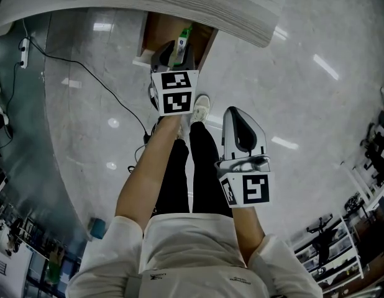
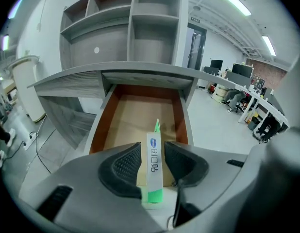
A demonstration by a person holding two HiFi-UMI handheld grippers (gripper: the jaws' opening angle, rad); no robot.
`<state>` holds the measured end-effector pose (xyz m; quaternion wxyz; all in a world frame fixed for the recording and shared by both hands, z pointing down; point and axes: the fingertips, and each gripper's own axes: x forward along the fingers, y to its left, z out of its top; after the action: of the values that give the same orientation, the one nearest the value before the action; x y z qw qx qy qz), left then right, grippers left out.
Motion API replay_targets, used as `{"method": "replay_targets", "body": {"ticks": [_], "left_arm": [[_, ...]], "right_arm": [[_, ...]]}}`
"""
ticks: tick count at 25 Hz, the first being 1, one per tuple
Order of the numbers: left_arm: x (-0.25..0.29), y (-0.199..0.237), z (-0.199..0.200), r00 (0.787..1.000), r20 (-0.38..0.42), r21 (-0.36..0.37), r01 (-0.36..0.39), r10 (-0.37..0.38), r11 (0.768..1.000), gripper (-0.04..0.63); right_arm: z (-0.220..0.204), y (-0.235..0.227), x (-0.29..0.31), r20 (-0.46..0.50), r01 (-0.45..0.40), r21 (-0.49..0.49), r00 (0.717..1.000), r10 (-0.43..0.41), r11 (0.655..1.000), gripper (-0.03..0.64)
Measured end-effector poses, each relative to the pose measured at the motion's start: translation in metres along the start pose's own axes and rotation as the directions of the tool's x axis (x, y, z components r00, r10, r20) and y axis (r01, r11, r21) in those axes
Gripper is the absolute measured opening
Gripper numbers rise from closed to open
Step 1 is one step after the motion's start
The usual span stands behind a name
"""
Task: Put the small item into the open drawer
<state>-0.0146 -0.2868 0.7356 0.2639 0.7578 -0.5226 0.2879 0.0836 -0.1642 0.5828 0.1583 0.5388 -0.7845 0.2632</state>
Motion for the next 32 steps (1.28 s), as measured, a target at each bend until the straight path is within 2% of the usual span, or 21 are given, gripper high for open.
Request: {"method": "replay_targets", "body": {"ticks": [13,15,18,21,26,32], "left_arm": [[-0.054,-0.013,0.029,0.998,0.059,0.018,0.031,-0.032,0.999,0.163],[-0.070,-0.017,0.037,0.996,0.073,0.024,0.043,-0.044,0.999,0.160],[-0.099,-0.020,0.048,0.995,0.086,0.030,0.047,-0.050,0.998,0.115],[-0.127,-0.027,0.058,0.994,0.100,0.038,0.044,-0.048,0.998,0.115],[-0.182,-0.031,0.076,0.991,0.127,0.059,0.033,-0.041,0.998,0.091],[-0.235,-0.034,0.091,0.986,0.167,0.084,0.005,-0.019,0.996,0.049]], "right_arm": [[0.024,0.009,-0.025,0.053,0.040,-0.025,0.998,-0.039,0.999,0.031],[0.031,0.012,-0.034,0.068,0.052,-0.028,0.996,-0.050,0.998,0.031],[0.043,0.020,-0.049,0.086,0.065,-0.020,0.994,-0.063,0.998,0.031],[0.054,0.028,-0.064,0.096,0.069,-0.028,0.993,-0.066,0.997,0.031],[0.081,0.043,-0.089,0.120,0.062,-0.045,0.991,-0.056,0.997,0.031],[0.123,0.054,-0.121,0.191,0.086,-0.087,0.979,-0.068,0.993,0.031]]}}
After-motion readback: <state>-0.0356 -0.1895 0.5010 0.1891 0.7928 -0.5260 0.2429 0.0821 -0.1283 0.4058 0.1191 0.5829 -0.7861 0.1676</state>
